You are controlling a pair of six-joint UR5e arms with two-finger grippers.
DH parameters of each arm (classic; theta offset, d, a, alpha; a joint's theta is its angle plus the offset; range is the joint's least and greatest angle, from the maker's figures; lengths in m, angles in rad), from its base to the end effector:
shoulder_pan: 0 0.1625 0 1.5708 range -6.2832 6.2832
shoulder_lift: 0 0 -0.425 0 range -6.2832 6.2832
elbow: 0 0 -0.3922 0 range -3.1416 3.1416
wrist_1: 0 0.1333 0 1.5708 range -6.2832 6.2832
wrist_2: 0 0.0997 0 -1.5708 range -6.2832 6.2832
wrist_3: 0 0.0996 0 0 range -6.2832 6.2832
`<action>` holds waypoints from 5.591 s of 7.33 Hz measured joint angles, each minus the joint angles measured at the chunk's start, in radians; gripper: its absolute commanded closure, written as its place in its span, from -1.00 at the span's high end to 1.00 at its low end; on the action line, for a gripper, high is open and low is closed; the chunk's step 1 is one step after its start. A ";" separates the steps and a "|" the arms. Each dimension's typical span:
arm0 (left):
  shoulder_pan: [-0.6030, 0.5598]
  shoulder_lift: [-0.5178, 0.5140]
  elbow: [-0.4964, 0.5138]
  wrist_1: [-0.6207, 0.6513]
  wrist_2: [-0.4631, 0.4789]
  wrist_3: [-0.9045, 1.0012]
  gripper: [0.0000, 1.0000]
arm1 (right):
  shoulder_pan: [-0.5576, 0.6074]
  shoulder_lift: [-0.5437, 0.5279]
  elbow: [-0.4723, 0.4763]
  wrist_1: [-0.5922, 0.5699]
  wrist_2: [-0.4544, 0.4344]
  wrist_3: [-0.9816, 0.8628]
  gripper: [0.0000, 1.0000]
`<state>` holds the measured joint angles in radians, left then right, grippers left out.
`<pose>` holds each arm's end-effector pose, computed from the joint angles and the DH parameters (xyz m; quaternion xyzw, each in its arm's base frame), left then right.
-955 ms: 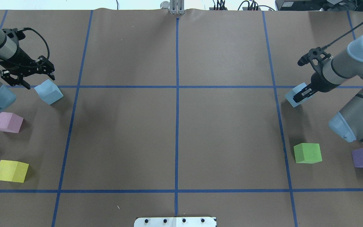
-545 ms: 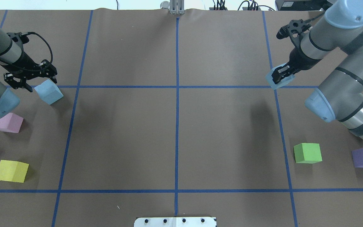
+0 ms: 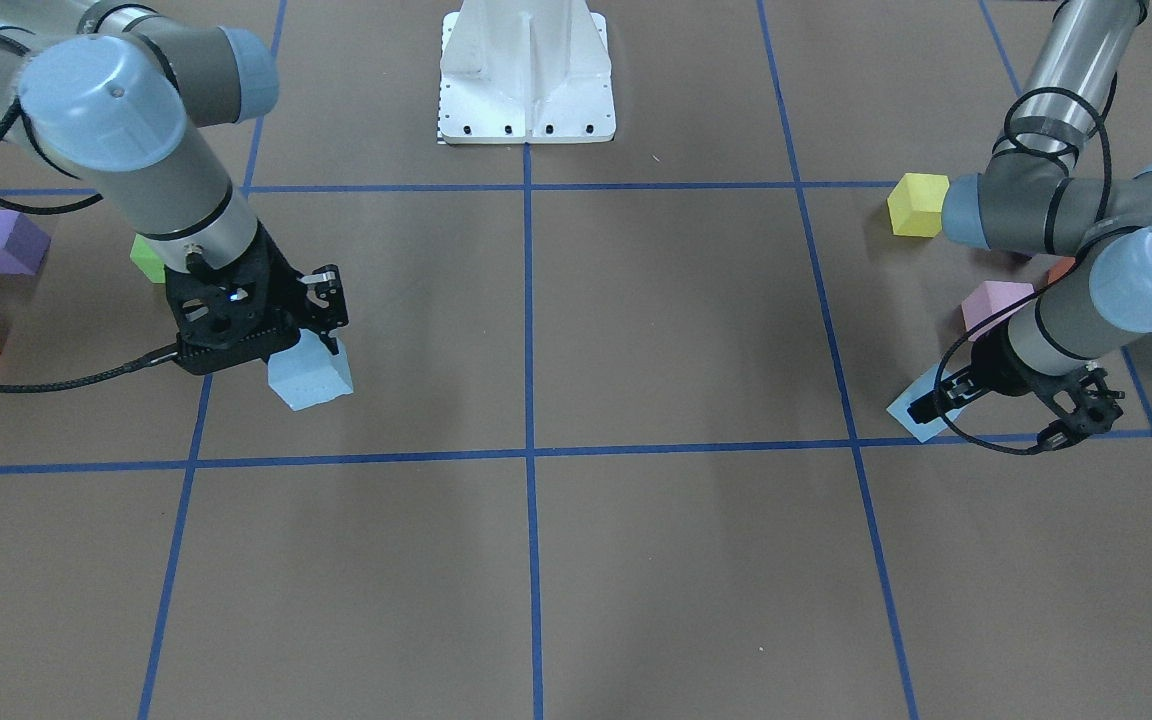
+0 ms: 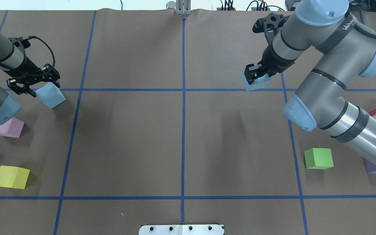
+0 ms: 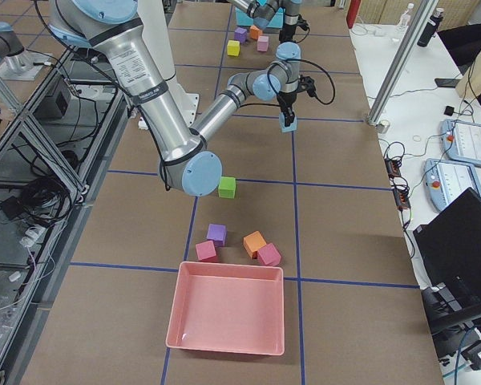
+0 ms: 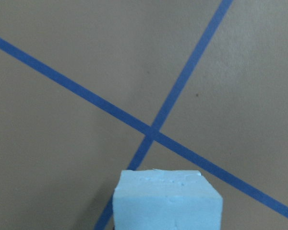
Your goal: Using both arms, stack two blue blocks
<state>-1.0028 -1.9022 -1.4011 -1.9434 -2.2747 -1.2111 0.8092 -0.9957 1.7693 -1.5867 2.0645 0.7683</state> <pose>0.2915 -0.5848 0.5158 -0.1022 0.4019 -0.1998 0.8878 -0.3824 -0.5258 0.2403 0.1015 -0.4121 -0.0874 0.9012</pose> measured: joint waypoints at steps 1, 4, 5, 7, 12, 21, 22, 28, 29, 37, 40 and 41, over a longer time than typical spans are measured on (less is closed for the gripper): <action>0.008 0.002 0.008 -0.023 0.001 -0.024 0.69 | -0.045 0.023 0.002 0.000 -0.047 0.077 0.11; 0.023 0.002 0.018 -0.055 0.005 -0.086 -0.05 | -0.158 0.092 -0.005 -0.004 -0.155 0.241 0.11; 0.026 -0.004 0.021 -0.057 0.012 -0.093 -0.05 | -0.176 0.108 -0.014 -0.005 -0.170 0.269 0.11; 0.021 -0.018 -0.009 -0.047 0.008 -0.093 -0.06 | -0.196 0.157 -0.075 -0.006 -0.182 0.320 0.11; 0.004 -0.140 -0.206 0.226 0.015 0.007 -0.10 | -0.286 0.296 -0.301 -0.001 -0.214 0.345 0.11; 0.011 -0.192 -0.281 0.278 0.025 0.046 -0.08 | -0.309 0.294 -0.331 0.007 -0.194 0.388 0.32; 0.011 -0.193 -0.282 0.278 0.026 0.045 -0.08 | -0.319 0.293 -0.332 0.009 -0.194 0.395 0.80; 0.036 -0.226 -0.271 0.283 0.052 0.044 -0.08 | -0.267 0.263 -0.238 0.007 -0.146 0.375 1.00; 0.061 -0.258 -0.269 0.304 0.081 0.043 -0.08 | -0.203 0.242 -0.192 0.007 -0.108 0.356 1.00; 0.298 -0.584 -0.067 0.392 0.187 0.051 -0.08 | 0.195 0.062 -0.245 0.010 0.030 -0.182 1.00; 0.351 -0.595 -0.049 0.392 0.190 0.046 -0.08 | 0.207 0.047 -0.248 0.011 0.044 -0.197 1.00; 0.366 -0.595 -0.048 0.392 0.189 0.041 -0.07 | 0.207 0.046 -0.248 0.011 0.044 -0.197 1.00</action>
<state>-0.6372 -2.4970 -1.4493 -1.5510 -2.0857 -1.1702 1.0166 -0.9498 1.5214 -1.5754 2.1089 0.5710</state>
